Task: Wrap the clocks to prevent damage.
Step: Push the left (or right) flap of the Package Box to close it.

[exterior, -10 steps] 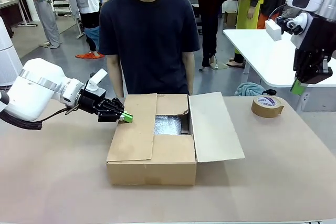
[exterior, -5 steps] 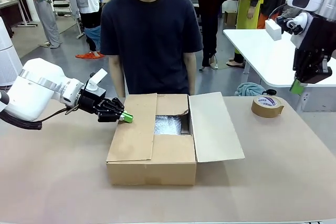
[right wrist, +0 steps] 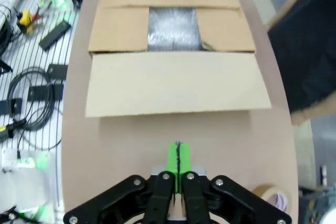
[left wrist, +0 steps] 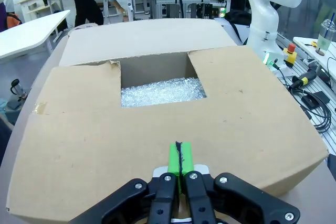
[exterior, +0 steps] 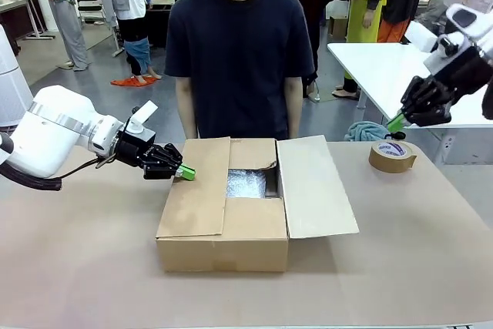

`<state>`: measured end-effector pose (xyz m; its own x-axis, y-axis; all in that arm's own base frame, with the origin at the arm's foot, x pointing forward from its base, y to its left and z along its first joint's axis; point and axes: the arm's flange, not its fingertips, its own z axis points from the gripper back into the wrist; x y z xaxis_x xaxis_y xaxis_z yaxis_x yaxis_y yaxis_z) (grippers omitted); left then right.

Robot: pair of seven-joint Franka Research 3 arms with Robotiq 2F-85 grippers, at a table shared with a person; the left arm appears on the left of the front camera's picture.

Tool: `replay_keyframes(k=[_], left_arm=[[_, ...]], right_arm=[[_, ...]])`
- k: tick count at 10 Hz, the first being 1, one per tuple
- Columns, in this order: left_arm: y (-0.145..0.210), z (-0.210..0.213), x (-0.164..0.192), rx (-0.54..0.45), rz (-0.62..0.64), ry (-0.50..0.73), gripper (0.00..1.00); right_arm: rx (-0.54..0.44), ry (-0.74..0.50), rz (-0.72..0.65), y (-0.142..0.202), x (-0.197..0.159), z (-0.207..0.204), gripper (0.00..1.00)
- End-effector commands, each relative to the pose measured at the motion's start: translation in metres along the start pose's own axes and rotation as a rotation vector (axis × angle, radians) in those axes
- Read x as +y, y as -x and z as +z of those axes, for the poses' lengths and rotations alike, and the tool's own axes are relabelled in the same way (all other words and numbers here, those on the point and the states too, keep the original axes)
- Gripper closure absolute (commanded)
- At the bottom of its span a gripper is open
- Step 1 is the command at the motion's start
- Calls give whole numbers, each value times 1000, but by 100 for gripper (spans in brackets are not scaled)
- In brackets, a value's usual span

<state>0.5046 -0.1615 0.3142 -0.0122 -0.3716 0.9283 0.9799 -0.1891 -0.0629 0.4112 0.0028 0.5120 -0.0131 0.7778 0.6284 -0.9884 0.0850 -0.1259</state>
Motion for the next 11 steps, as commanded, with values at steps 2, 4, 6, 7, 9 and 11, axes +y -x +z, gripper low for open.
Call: replay_keyframes(k=[2, 4, 6, 7, 9, 11], left_arm=[[1, -3, 0, 15, -6, -7, 100], [1, -3, 0, 15, -6, -7, 100], [1, -3, 0, 15, -6, -7, 100], [1, -3, 0, 15, -6, -7, 100], [1, -3, 0, 15, -6, -7, 100], [1, -3, 0, 15, -6, -7, 100]], right_arm=[[-146, -97, -6, 41, -9, -39, 99], [-103, -97, -43, 41, -11, -46, 99], [-165, -74, -22, 45, -9, -41, 99], [-165, -74, -22, 45, -9, -41, 99], [-165, -74, -22, 45, -9, -41, 99], [-252, -97, -42, 64, -9, -56, 99]])
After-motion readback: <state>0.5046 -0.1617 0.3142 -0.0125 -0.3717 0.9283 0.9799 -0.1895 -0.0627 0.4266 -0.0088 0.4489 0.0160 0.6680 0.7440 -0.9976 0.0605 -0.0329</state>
